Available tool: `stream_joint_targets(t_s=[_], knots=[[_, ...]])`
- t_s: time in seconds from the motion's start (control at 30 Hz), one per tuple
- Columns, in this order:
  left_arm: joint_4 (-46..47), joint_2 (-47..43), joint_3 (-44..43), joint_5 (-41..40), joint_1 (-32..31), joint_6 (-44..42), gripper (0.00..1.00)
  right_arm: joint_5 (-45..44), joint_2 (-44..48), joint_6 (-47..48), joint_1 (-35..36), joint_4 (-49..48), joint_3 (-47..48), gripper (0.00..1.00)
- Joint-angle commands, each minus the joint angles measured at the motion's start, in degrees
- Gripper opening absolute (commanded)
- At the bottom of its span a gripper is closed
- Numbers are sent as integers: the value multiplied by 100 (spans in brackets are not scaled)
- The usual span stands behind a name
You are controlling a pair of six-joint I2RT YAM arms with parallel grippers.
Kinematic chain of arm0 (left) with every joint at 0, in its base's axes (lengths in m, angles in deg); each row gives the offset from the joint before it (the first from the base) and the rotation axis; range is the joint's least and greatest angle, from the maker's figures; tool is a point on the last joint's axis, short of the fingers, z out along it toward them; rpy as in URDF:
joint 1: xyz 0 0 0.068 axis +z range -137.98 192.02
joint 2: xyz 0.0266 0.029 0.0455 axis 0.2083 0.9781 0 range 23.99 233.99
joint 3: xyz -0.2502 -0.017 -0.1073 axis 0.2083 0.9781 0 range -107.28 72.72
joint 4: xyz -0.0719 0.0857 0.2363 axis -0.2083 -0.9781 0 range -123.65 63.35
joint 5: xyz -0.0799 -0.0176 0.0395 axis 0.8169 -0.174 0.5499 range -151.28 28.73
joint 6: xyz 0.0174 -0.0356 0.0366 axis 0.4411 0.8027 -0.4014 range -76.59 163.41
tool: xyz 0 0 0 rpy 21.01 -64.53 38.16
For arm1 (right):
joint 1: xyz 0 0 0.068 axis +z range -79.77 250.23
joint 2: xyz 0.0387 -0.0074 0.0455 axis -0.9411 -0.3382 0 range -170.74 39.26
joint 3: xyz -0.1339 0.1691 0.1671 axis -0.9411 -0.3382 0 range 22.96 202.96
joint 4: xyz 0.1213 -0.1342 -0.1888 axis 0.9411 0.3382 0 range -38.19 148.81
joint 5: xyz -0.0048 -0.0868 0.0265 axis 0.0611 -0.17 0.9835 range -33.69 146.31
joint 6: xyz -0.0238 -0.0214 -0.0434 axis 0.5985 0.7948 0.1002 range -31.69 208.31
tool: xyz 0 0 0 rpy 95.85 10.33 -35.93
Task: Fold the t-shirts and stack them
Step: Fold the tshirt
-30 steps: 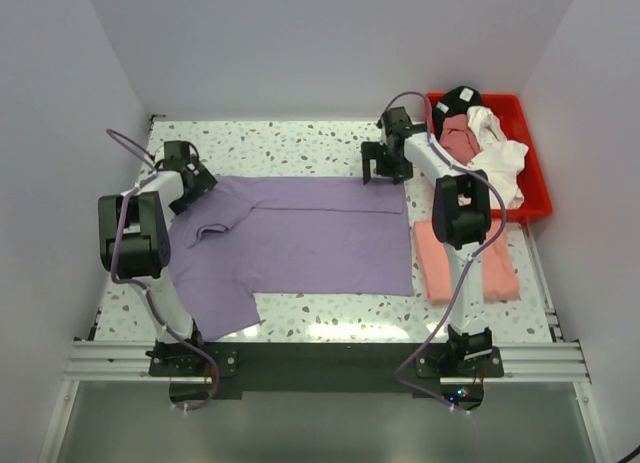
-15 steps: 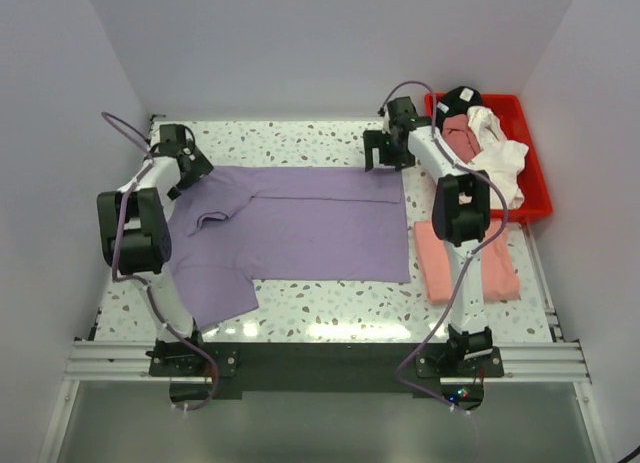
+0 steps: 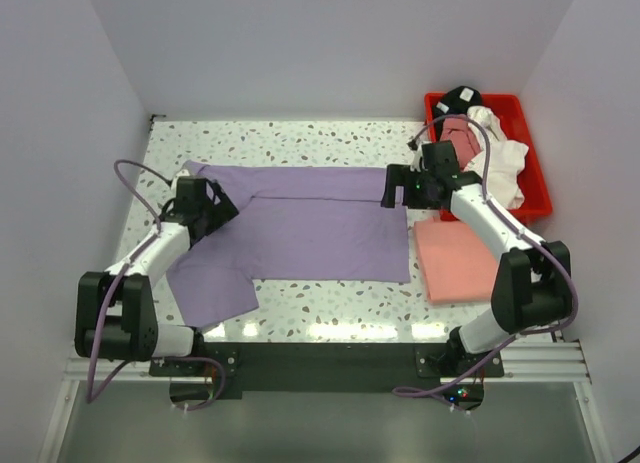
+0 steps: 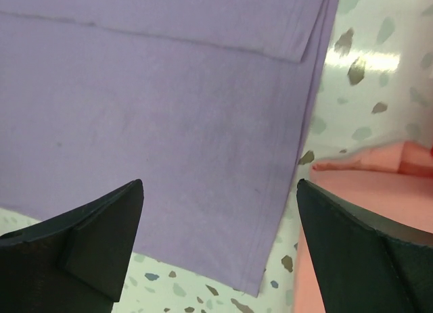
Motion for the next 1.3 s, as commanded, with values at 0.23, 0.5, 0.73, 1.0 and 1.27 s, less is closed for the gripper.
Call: stream_joint_targets(t_s=[0.23, 0.5, 0.73, 1.0, 1.27], knots=[[1755, 509, 285, 120, -95, 196, 100, 888, 466, -180, 10, -746, -721, 99], [2204, 1011, 153, 84, -104, 126, 100, 836, 466, -83, 19, -728, -721, 99], [3195, 1222, 425, 445, -113, 275, 100, 871, 440, -30, 19, -737, -730, 99], [3769, 1442, 426, 918, -148, 424, 100, 897, 449, 14, 19, -729, -721, 99], [3935, 1065, 777, 1464, -157, 670, 100, 976, 378, 14, 10, -755, -721, 99]])
